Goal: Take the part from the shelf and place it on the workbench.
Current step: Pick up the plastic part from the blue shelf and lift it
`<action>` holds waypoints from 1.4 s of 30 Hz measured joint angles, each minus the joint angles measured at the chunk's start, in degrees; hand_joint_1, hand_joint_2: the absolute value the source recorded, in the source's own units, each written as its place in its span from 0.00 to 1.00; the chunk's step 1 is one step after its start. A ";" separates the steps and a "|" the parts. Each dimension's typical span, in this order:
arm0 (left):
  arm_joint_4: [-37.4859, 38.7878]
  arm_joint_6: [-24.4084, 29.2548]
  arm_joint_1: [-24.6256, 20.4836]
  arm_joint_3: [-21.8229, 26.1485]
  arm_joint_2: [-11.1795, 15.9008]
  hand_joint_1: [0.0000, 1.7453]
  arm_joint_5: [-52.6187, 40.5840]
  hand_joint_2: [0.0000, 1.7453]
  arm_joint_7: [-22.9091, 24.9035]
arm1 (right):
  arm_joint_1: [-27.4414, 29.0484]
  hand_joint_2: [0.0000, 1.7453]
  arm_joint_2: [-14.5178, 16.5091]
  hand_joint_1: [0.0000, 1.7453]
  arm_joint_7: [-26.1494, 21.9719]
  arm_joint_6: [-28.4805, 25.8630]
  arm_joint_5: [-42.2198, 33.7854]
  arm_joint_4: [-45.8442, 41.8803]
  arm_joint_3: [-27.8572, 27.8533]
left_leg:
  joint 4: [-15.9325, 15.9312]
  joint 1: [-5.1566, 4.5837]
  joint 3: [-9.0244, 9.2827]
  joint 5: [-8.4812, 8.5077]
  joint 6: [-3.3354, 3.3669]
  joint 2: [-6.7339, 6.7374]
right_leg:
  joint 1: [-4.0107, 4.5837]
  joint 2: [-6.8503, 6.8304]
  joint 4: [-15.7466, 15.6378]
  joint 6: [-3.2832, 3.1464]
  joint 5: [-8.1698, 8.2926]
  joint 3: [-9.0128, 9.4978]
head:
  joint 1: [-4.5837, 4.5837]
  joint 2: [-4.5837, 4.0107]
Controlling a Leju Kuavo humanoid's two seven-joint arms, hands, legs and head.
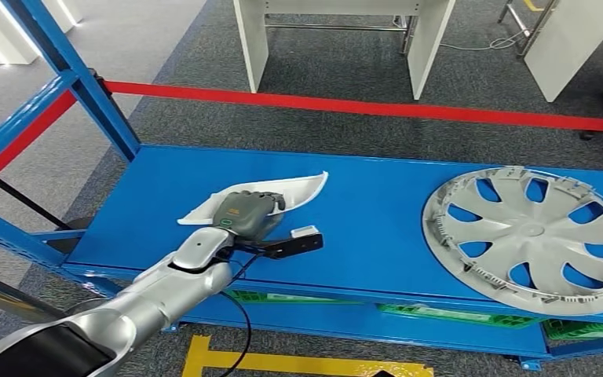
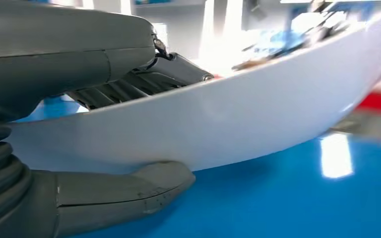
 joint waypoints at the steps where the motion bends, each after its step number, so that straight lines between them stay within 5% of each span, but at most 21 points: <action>1: -0.31 1.82 0.49 0.34 0.08 1.00 1.49 1.00 -3.00 | 0.01 0.00 0.00 0.00 -0.19 0.01 0.03 0.00 0.00 | 0.00 0.00 0.00 0.00 0.00 0.00 | 0.00 0.01 0.00 0.00 0.00 0.00 | 0.01 0.00; 6: -2.95 7.01 3.98 2.79 0.25 1.00 5.23 1.00 -13.23 | 0.17 0.00 -0.08 0.00 -1.03 0.01 0.05 0.01 0.00 | 0.00 -0.01 -0.02 0.00 0.00 0.00 | 0.00 0.02 0.00 0.00 0.00 -0.04 | 0.01 0.00; 12: -14.33 7.40 11.30 12.10 -2.73 1.00 14.08 1.00 -28.94 | 0.93 0.00 -0.11 0.00 -2.50 -0.60 -0.55 0.02 -0.23 | 0.01 -0.03 -0.17 -0.01 0.01 0.03 | -0.02 0.07 0.00 0.01 0.00 -0.21 | 0.00 0.00; 19: -30.67 6.83 18.25 5.91 -2.17 1.00 29.95 1.00 -28.07 | 2.52 0.00 -0.11 0.00 -4.35 -2.07 -2.34 0.27 -1.50 | 0.02 -0.03 -0.31 -0.02 0.03 -0.03 | -0.03 -0.04 0.00 0.01 -0.01 -0.28 | 0.01 0.00; 28: -48.95 0.98 27.44 -2.18 1.95 1.00 50.05 1.00 -35.72 | 3.76 0.00 -0.09 0.00 -3.92 -2.52 -3.51 0.66 -3.05 | 0.09 -0.14 -0.34 -0.09 0.09 0.01 | -0.18 0.00 -0.03 0.02 -0.01 -0.33 | 0.00 0.00; 33: -55.05 -0.54 30.29 -3.71 4.33 1.00 53.79 1.00 -37.03 | 3.89 0.00 -0.09 0.00 -3.90 -2.49 -3.51 0.79 -3.32 | 0.35 -0.35 -0.43 -0.23 0.39 0.00 | -0.41 -0.02 -0.03 0.30 0.06 -0.33 | -0.02 0.00; 39: -59.12 -9.42 32.54 -3.85 5.66 1.00 66.93 1.00 -39.80 | 3.90 0.00 -0.09 0.00 -4.14 -2.17 -2.76 0.81 -3.40 | -0.04 -0.44 -0.61 0.53 1.84 0.15 | -0.60 0.05 -0.28 1.55 0.24 -0.42 | -0.01 0.00; 42: -61.75 -16.59 33.84 -3.26 6.22 1.00 72.27 1.00 -40.14 | 3.87 0.00 -0.12 0.00 -4.33 -2.05 -2.17 0.81 -3.39 | -1.25 -0.03 -0.76 1.68 2.87 0.43 | -0.51 0.02 5.11 1.76 -3.98 -2.91 | 0.33 0.00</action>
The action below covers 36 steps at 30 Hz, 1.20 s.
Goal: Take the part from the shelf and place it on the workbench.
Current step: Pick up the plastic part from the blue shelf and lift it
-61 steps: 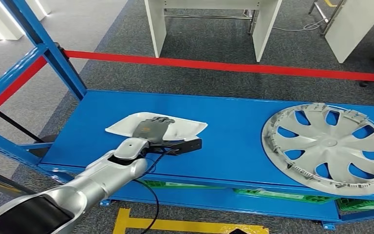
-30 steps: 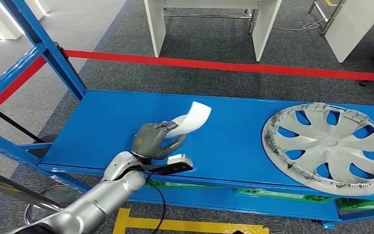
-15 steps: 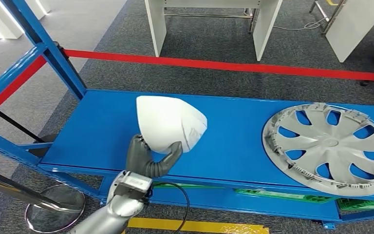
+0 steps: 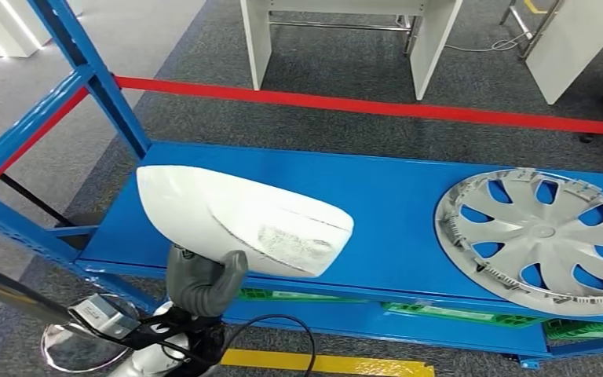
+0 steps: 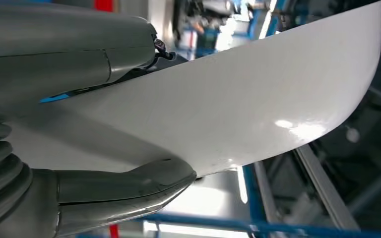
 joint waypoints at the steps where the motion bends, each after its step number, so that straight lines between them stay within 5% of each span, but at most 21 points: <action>1: -0.56 -1.34 0.37 0.19 0.17 1.00 0.48 1.00 -0.01 | -0.01 0.00 -0.04 0.00 -0.02 0.03 0.09 0.01 0.00 | -0.03 0.02 -0.19 0.12 0.10 0.03 | 0.02 0.01 3.70 0.08 -1.94 -1.44 | 0.11 0.00; 3: -1.47 -4.17 1.19 0.57 0.45 1.00 1.23 1.00 -0.02 | 0.04 0.00 -0.12 0.00 -0.06 0.16 0.14 0.02 0.00 | 0.10 0.01 -0.51 0.27 -0.02 0.13 | -0.03 -0.02 9.12 0.43 -3.59 -3.43 | 0.19 0.00; 4: -1.94 -6.01 1.50 0.83 0.53 1.00 1.57 1.00 -0.02 | 0.05 0.00 -0.19 0.00 -0.08 0.23 0.14 0.02 0.00 | 0.25 0.07 -0.67 0.33 -0.12 0.16 | -0.11 -0.05 9.03 0.63 -2.74 -3.14 | 0.18 0.00; 6: -3.02 -9.65 1.87 1.44 0.53 1.00 2.05 1.00 -0.03 | 0.01 0.00 -0.33 0.00 -0.18 0.22 0.16 0.02 -0.01 | 0.86 0.26 -1.04 0.29 -0.46 0.15 | -0.38 -0.16 2.99 1.01 0.89 0.16 | 0.21 0.00; 8: -4.01 -11.75 2.13 2.14 0.50 1.00 2.58 1.00 -0.04 | -0.09 0.00 -0.42 0.00 -0.34 -0.20 0.19 0.02 -0.01 | 1.71 0.12 -1.68 0.23 -1.16 0.06 | -0.46 -0.08 -2.88 1.09 2.78 3.47 | 0.42 0.01; 12: -5.59 -13.03 3.01 3.43 0.45 1.00 2.89 1.00 -0.05 | -0.01 0.00 -0.44 0.00 -0.39 -1.65 0.75 0.03 -0.03 | 2.65 -0.04 -2.84 0.76 -2.59 -0.07 | -0.35 0.26 -4.02 -0.56 2.80 3.24 | 0.37 0.00; 14: -6.01 -13.31 3.36 3.88 0.45 1.00 2.82 1.00 -0.06 | 0.02 0.00 -0.45 0.00 -0.22 -2.04 1.06 0.03 -0.04 | 4.86 0.17 -3.79 -1.60 -3.10 -0.07 | -0.30 0.11 -4.06 -1.66 3.51 2.54 | 0.22 0.00; 17: -6.46 -13.71 3.82 4.42 0.44 1.00 2.46 1.00 -0.06 | -0.04 0.00 -0.45 0.00 -0.47 -2.95 1.25 0.03 -0.04 | 14.84 0.22 -6.87 -8.40 -3.49 -0.07 | 0.10 -0.16 -4.04 -2.67 4.66 1.02 | 0.00 0.00; 18: -6.57 -13.77 4.02 4.63 0.44 1.00 2.27 1.00 -0.06 | 0.00 0.00 -0.45 0.00 -0.80 -3.58 1.39 0.03 -0.04 | 17.28 0.20 -7.24 -9.38 -3.42 -0.07 | 0.29 -0.25 -4.02 -2.78 5.04 0.50 | 0.00 0.00; 20: -6.89 -13.75 4.40 4.99 0.41 1.00 1.87 1.00 -0.06 | 0.03 0.00 -0.45 0.00 -1.57 -4.94 1.82 0.03 -0.03 | 16.14 0.08 -5.12 -8.00 -2.85 -0.08 | 0.71 -0.30 -4.01 -2.89 5.87 -0.52 | 0.00 0.00; 23: -7.67 -13.72 4.62 5.33 0.28 1.00 1.69 1.00 -0.06 | -0.03 0.00 -0.28 0.00 -2.06 -5.78 2.17 0.02 -0.01 | 4.50 -0.54 2.42 -4.67 -1.13 -0.18 | 1.08 -0.21 -4.05 -2.70 7.09 -1.57 | 0.06 0.00; 25: -8.10 -14.31 4.65 5.49 0.18 1.00 1.95 1.00 -0.06 | -0.32 0.00 -0.05 0.00 -1.77 -5.60 1.98 0.02 0.01 | 0.69 -1.02 4.29 -4.56 -0.70 -0.26 | 0.89 -0.25 -4.28 -2.08 7.98 -1.83 | 0.05 0.00; 28: -8.13 -15.39 4.06 5.40 -0.35 1.00 2.69 1.00 -0.06 | -2.07 0.00 0.51 0.00 0.95 -4.10 1.24 -0.16 -0.02 | -0.38 -0.99 3.45 -2.75 -0.38 -0.06 | 0.66 -0.17 -4.63 -1.02 8.45 -2.42 | 0.06 0.00; 30: -7.98 -15.42 3.33 5.13 -0.89 1.00 2.92 1.00 -0.06 | -3.58 0.00 0.80 0.00 2.54 -3.47 1.08 -0.54 -0.02 | -1.03 -0.68 2.27 -1.14 0.17 0.23 | 0.65 -0.11 -1.61 -0.63 4.55 -3.88 | 0.27 0.00; 32: -7.82 -15.33 2.99 4.92 -1.14 1.00 3.02 1.00 -0.06 | -4.66 0.00 0.95 0.00 2.88 -3.33 1.03 -0.92 -0.01 | -1.00 -0.75 0.56 0.23 0.46 0.33 | 0.61 -0.10 5.17 -0.26 -0.71 -5.69 | 0.40 0.00; 33: -7.73 -15.28 2.98 4.86 -1.17 1.00 3.11 1.00 -0.06 | -4.95 0.00 1.00 0.00 2.77 -3.35 0.97 -1.06 0.00 | -0.93 -0.78 -0.36 0.89 0.45 0.35 | 0.59 -0.11 8.38 -0.09 -1.87 -6.11 | 0.40 0.00; 35: -7.55 -15.25 2.97 4.83 -1.16 1.00 3.29 1.00 -0.06 | -5.17 0.00 1.02 0.00 2.44 -3.47 0.79 -1.32 -0.01 | -0.68 -0.76 -2.17 2.12 0.29 0.37 | 0.54 -0.12 10.10 0.22 -0.19 -4.73 | 0.41 0.00; 36: -7.48 -15.26 2.96 4.83 -1.15 1.00 3.38 1.00 -0.06 | -5.26 0.00 1.02 0.00 2.30 -3.52 0.67 -1.46 -0.01 | -0.46 -0.70 -3.06 2.67 0.11 0.36 | 0.48 -0.14 7.97 0.34 1.64 -2.57 | 0.40 0.00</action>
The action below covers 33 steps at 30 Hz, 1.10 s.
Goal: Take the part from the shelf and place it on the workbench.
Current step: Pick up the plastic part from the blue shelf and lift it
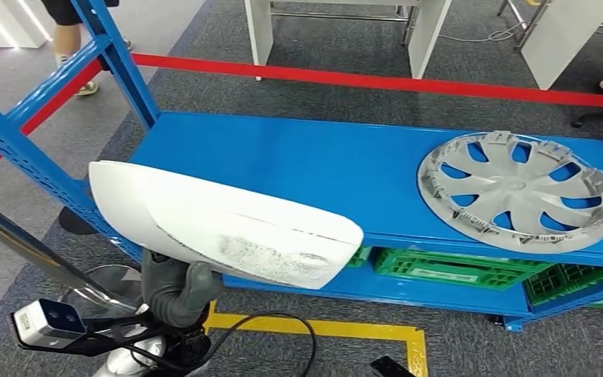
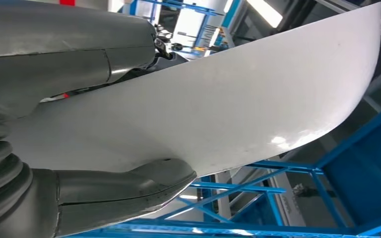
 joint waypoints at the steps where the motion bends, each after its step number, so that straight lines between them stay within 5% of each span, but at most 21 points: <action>1: 0.04 -0.02 -0.02 0.01 -0.01 1.00 0.05 1.00 0.00 | -0.17 0.00 0.02 0.00 -0.09 -0.03 -0.13 -0.16 -0.01 | 0.35 0.04 -0.81 0.47 -0.26 -0.01 | -0.09 -0.01 -3.68 0.11 1.03 2.75 | 0.01 0.00; 3: 0.08 -0.04 -0.16 0.02 -0.03 1.00 0.09 1.00 0.00 | -0.64 0.00 0.12 0.00 -0.29 -0.06 -0.43 -0.49 -0.04 | 1.22 -0.04 -2.10 1.23 -0.93 0.02 | -0.03 0.11 -11.49 -0.17 0.46 7.95 | -0.01 0.00; 4: 0.09 -0.05 -0.26 0.02 -0.03 1.00 0.10 1.00 0.00 | -0.84 0.00 0.19 0.00 -0.38 -0.07 -0.55 -0.62 -0.05 | 1.50 -0.13 -2.43 1.59 -1.26 0.07 | 0.07 0.18 -13.72 -0.53 -0.46 9.12 | -0.01 0.00; 7: 0.15 -0.07 -0.43 -0.01 0.01 1.00 0.11 1.00 0.00 | -0.86 0.00 0.34 0.00 -0.48 0.20 -0.82 -0.76 -0.09 | 1.72 -0.04 -2.89 1.96 -2.18 0.09 | 0.19 0.06 -14.67 -2.08 -0.30 8.67 | 0.02 0.00; 9: 0.20 -0.10 -0.50 0.00 0.07 1.00 0.09 1.00 0.00 | -0.82 0.00 0.46 0.00 -0.63 0.74 -1.14 -0.77 -0.10 | 4.47 0.15 -3.74 -1.93 -2.85 -0.04 | 0.08 -0.21 -14.71 -3.03 0.84 7.86 | -0.14 0.00; 12: 0.29 -0.23 -0.76 -0.03 0.11 1.00 -0.15 1.00 0.00 | -0.91 0.00 0.58 0.00 -1.18 1.32 -1.79 -0.85 -0.22 | 14.52 0.31 -5.35 -9.62 -3.49 -0.11 | 0.13 -0.35 -14.46 -3.45 2.64 6.11 | -0.36 0.00; 14: 0.34 -0.40 -0.80 -0.04 0.13 1.00 -0.41 1.00 0.00 | -0.93 0.00 0.61 0.00 -1.31 1.33 -1.97 -0.91 -0.30 | 17.33 0.35 -4.23 -9.29 -3.41 -0.13 | 0.20 -0.42 -14.08 -3.42 3.62 4.50 | -0.36 0.00; 16: 0.36 -0.66 -0.92 -0.04 0.11 1.00 -0.58 1.00 0.00 | -1.01 0.00 0.69 0.00 -1.31 1.39 -1.98 -0.94 -0.32 | 11.76 0.28 0.43 -6.43 -2.75 -0.26 | 0.28 -0.38 -13.66 -3.30 4.35 3.23 | -0.37 0.00; 19: 0.36 -0.96 -1.24 -0.04 0.01 1.00 -0.67 1.00 0.00 | -1.21 0.00 1.02 0.00 -1.30 1.44 -1.93 -1.00 -0.32 | 1.39 -0.10 6.90 -5.78 -1.48 -0.54 | 0.41 -0.27 -13.49 -2.58 5.52 2.29 | -0.32 0.00; 22: 0.36 -1.05 -1.38 0.00 -0.15 1.00 -0.67 1.00 0.00 | -1.38 0.00 1.13 0.00 -1.30 1.47 -1.92 -1.00 -0.32 | -0.51 -0.24 6.61 -5.16 -0.89 -0.42 | 0.25 -0.24 -13.61 -1.39 6.43 1.55 | -0.32 0.00; 24: 0.36 -1.10 -1.45 0.02 -0.31 1.00 -0.67 1.00 0.00 | -1.36 0.00 1.14 0.00 -1.28 1.50 -1.92 -0.99 -0.32 | -1.15 0.02 5.46 -3.82 -0.33 -0.23 | 0.24 -0.11 -11.61 -0.94 3.54 0.30 | -0.08 0.00; 27: 0.38 -1.15 -1.51 0.02 -0.40 1.00 -0.67 1.00 0.00 | -1.41 0.00 1.14 0.00 -1.28 1.53 -1.92 -0.99 -0.32 | -1.23 0.10 4.44 -2.91 0.18 -0.17 | 0.12 -0.04 -8.27 -0.87 -0.81 -1.03 | 0.23 0.00; 33: 0.38 -1.15 -1.48 0.02 -0.40 1.00 -0.67 1.00 0.00 | -1.41 0.00 1.14 0.00 -1.28 1.55 -1.92 -0.99 -0.32 | -1.23 0.06 4.23 -2.77 0.14 -0.16 | 0.12 -0.04 -7.31 -0.84 -1.63 -1.24 | 0.26 0.01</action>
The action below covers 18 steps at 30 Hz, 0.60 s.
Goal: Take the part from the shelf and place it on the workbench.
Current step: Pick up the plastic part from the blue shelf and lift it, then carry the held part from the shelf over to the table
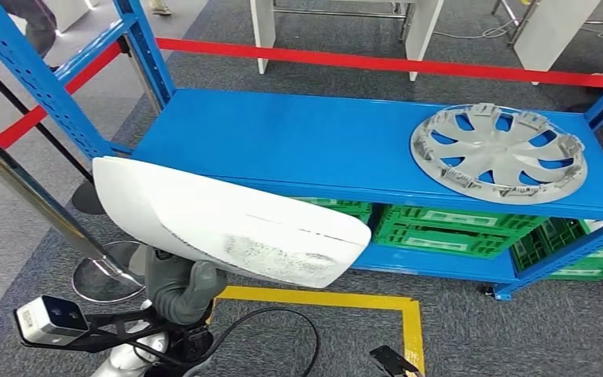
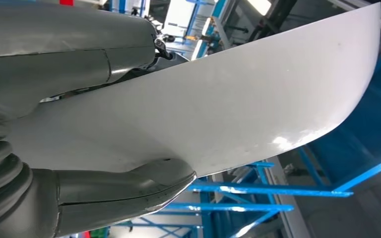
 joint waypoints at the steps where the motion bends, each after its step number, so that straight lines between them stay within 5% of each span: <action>1: 0.01 0.00 0.01 0.00 0.00 1.00 0.00 1.00 0.00 | -0.01 0.00 0.00 0.00 0.00 0.01 0.00 0.00 0.00 | 0.00 -0.01 -0.10 0.07 -0.02 0.01 | 0.00 0.00 0.49 0.02 -0.39 -0.10 | 0.01 0.00; 3: 0.04 -0.12 0.02 0.01 0.01 1.00 -0.04 1.00 0.00 | -0.06 0.00 0.00 0.00 0.00 0.05 -0.01 0.00 0.00 | 0.05 -0.09 -0.94 0.71 -0.01 0.06 | 0.01 0.00 4.18 0.16 -2.45 -0.73 | 0.01 0.00; 4: 0.05 -0.31 0.03 0.02 0.02 1.00 -0.13 1.00 0.00 | -0.09 0.00 0.00 0.00 -0.04 0.07 -0.06 0.00 0.00 | 0.23 -0.15 -2.01 1.43 -0.05 0.11 | 0.01 0.00 6.31 0.28 -2.13 -0.50 | 0.01 0.00; 6: 0.07 -0.83 0.05 0.03 -0.03 1.00 -0.35 1.00 0.00 | -0.32 0.00 0.00 0.00 -0.19 0.10 -0.28 -0.07 0.00 | 1.37 -0.30 -5.29 3.87 -0.82 0.15 | 0.19 0.05 0.69 -0.02 -0.56 5.90 | 0.07 -0.01; 8: 0.08 -1.26 0.09 0.03 -0.06 1.00 -0.52 1.00 0.00 | -0.46 0.00 0.03 0.00 -0.33 0.22 -0.57 -0.15 -0.01 | 2.77 -0.19 -7.81 4.65 -2.20 0.04 | 0.28 -0.08 -7.91 -1.36 1.19 11.31 | 0.03 -0.01; 10: 0.08 -1.57 0.13 0.02 -0.02 1.00 -0.62 1.00 0.00 | -0.47 0.00 0.06 0.00 -0.37 0.46 -0.74 -0.19 -0.02 | 6.50 0.09 -8.90 0.04 -3.20 -0.07 | 0.23 -0.33 -8.31 -2.50 2.39 9.89 | -0.10 -0.01; 12: 0.08 -1.95 0.15 -0.02 0.02 1.00 -0.79 1.00 0.00 | -0.57 0.00 0.07 0.00 -0.39 0.71 -0.87 -0.22 -0.03 | 13.88 0.25 -9.99 -5.68 -3.71 -0.09 | 0.28 -0.43 -8.15 -2.75 3.83 8.50 | -0.18 -0.01; 13: 0.08 -2.06 0.15 -0.04 0.05 1.00 -0.85 1.00 0.00 | -0.60 0.00 0.07 0.00 -0.39 0.85 -0.91 -0.24 -0.04 | 17.05 0.30 -10.12 -6.71 -3.82 -0.09 | 0.31 -0.46 -7.99 -2.74 4.49 7.67 | -0.17 -0.01; 15: 0.17 -1.33 0.12 -0.07 0.12 1.00 -1.00 1.00 0.00 | -0.66 0.00 0.07 0.00 -0.39 0.91 -0.87 -0.25 -0.04 | 18.56 0.35 -8.41 -4.69 -3.71 -0.08 | 0.37 -0.55 -7.54 -2.68 5.57 5.67 | -0.17 -0.01; 17: 0.49 0.42 0.04 -0.09 0.15 1.00 -0.89 1.00 0.00 | -0.72 0.00 0.14 0.00 -0.50 0.46 -0.69 -0.30 -0.04 | 12.62 0.23 -3.38 -1.81 -3.16 0.69 | 0.47 -0.88 -7.19 -2.56 6.39 4.16 | -0.20 -0.01; 18: 0.70 1.18 -0.08 -0.16 0.16 1.00 -0.65 1.00 0.00 | -0.71 0.00 0.20 0.00 -0.62 0.14 -0.62 -0.35 -0.03 | 8.22 0.02 -0.31 -1.69 -2.80 1.44 | 0.57 -1.07 -7.05 -2.40 6.76 3.76 | -0.19 -0.01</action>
